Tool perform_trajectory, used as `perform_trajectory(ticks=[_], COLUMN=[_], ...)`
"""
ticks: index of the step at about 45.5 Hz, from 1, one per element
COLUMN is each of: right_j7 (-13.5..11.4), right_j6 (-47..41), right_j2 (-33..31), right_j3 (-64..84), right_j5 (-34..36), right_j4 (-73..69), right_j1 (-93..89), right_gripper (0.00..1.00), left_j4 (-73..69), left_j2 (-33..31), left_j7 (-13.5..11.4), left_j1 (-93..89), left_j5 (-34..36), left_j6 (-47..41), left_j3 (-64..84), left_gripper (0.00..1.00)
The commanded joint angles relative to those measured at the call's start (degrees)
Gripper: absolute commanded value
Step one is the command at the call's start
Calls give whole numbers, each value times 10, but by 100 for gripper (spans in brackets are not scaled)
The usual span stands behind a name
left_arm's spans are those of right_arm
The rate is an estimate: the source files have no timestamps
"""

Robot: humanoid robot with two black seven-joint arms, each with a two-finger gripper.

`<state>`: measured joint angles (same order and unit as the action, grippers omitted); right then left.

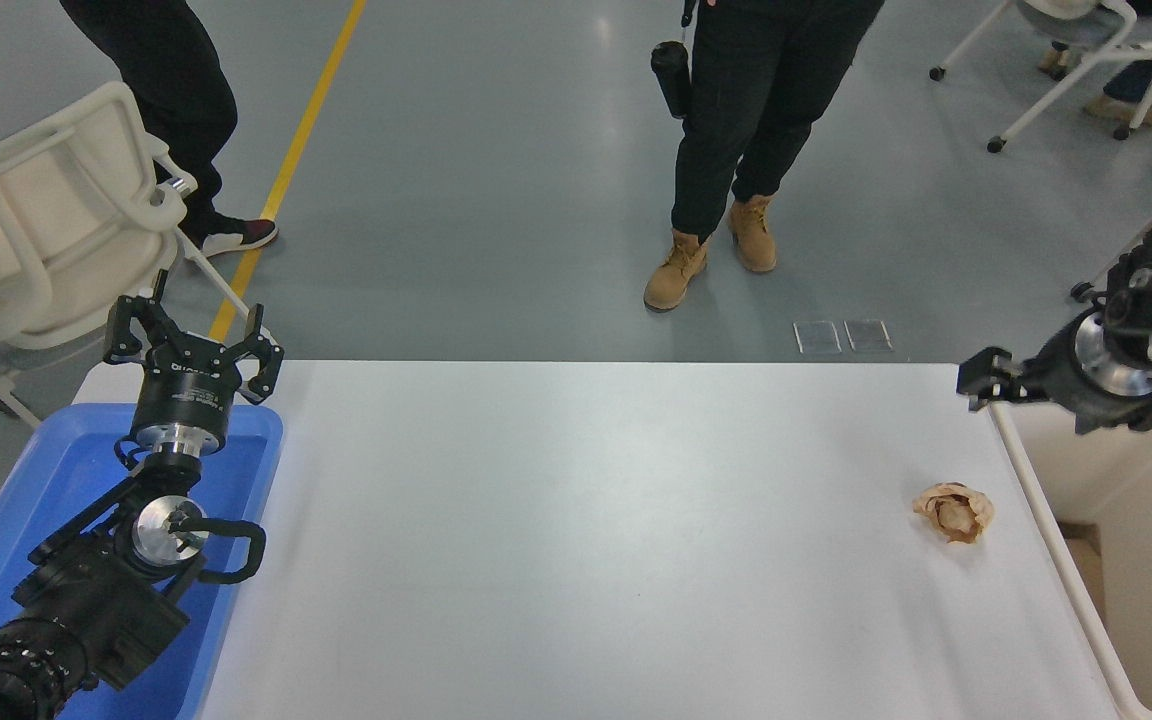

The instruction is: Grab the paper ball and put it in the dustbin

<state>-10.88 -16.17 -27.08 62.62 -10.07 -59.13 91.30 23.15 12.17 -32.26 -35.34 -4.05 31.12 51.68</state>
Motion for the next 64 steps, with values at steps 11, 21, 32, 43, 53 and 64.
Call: perform_trajectory(ticks=[11,21,32,43,53,64], right_j7=[1,1,1,5,6,6], right_j6=[108,143,148,155,156,148], right_j2=[65,85,87,88,88,18], right_j3=[-105,-164,-164,-164,-166,-144], right_j5=[1,9,9,9,8,1], right_j4=[189,252,253,247,240,129], right_j1=[-242,-316,-335,-343,-321,-194], right_gripper=[100,100,100,9,0,0], left_j4=[0,0,1,0,1,1], left_j2=[0,0,1,0,0,1], left_j7=[0,0,0,0,0,0], left_j1=[0,0,0,0,0,0], left_j5=[0,0,0,0,0,0], left_j6=[0,0,0,0,0,0], left_j3=[0,0,0,0,0,0], left_gripper=[99,99,99,99,99,99])
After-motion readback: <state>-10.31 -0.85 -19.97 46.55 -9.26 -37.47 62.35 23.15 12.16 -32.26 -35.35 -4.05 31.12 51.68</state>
